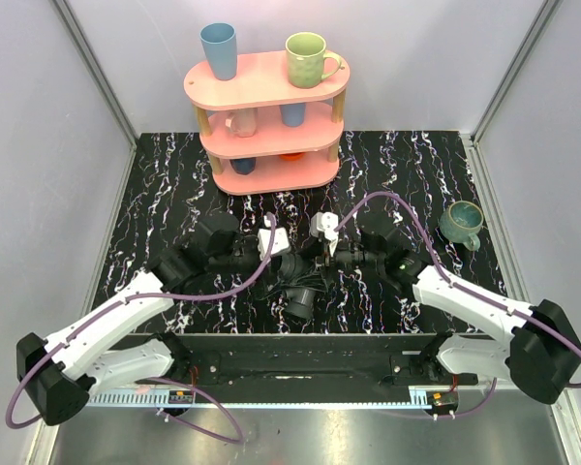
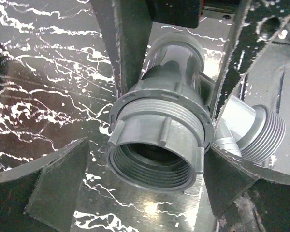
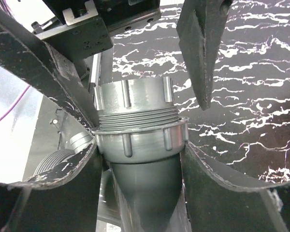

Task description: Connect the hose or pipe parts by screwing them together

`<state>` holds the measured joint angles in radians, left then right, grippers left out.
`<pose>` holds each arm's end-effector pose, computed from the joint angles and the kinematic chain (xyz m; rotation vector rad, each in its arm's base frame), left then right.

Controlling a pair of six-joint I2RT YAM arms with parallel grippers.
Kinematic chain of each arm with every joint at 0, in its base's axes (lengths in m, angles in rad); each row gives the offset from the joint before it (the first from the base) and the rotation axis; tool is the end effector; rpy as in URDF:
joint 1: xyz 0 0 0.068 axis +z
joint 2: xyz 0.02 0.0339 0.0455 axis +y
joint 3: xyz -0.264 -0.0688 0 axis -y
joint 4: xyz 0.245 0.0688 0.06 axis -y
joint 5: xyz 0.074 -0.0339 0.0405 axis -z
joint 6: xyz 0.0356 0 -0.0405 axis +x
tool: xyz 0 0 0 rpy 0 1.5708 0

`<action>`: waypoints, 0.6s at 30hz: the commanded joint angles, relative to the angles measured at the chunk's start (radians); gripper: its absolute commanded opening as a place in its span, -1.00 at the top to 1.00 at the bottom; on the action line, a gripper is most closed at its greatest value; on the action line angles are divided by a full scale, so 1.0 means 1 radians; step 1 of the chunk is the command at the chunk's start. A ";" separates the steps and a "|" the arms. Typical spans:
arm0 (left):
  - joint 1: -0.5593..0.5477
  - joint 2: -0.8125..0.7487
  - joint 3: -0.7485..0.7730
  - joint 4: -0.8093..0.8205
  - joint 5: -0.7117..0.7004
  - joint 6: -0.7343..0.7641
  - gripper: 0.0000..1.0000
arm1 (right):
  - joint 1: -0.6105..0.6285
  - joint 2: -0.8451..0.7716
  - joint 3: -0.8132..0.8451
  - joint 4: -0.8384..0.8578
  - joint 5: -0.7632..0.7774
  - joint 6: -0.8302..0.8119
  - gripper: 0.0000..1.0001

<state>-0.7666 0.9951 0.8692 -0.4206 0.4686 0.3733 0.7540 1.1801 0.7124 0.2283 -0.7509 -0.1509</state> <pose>0.1453 -0.1623 0.3087 1.3818 1.6295 -0.7283 0.1746 0.1973 0.2770 -1.2870 1.3743 1.0964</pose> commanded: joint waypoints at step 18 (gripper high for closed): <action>0.010 -0.148 0.076 -0.003 -0.258 -0.678 -0.93 | 0.005 -0.007 -0.057 0.201 0.143 -0.056 1.00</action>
<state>-0.7673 0.8352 0.8772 -0.4496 0.3717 -0.0536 0.7582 1.2007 0.6868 0.2893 -0.6605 -0.1734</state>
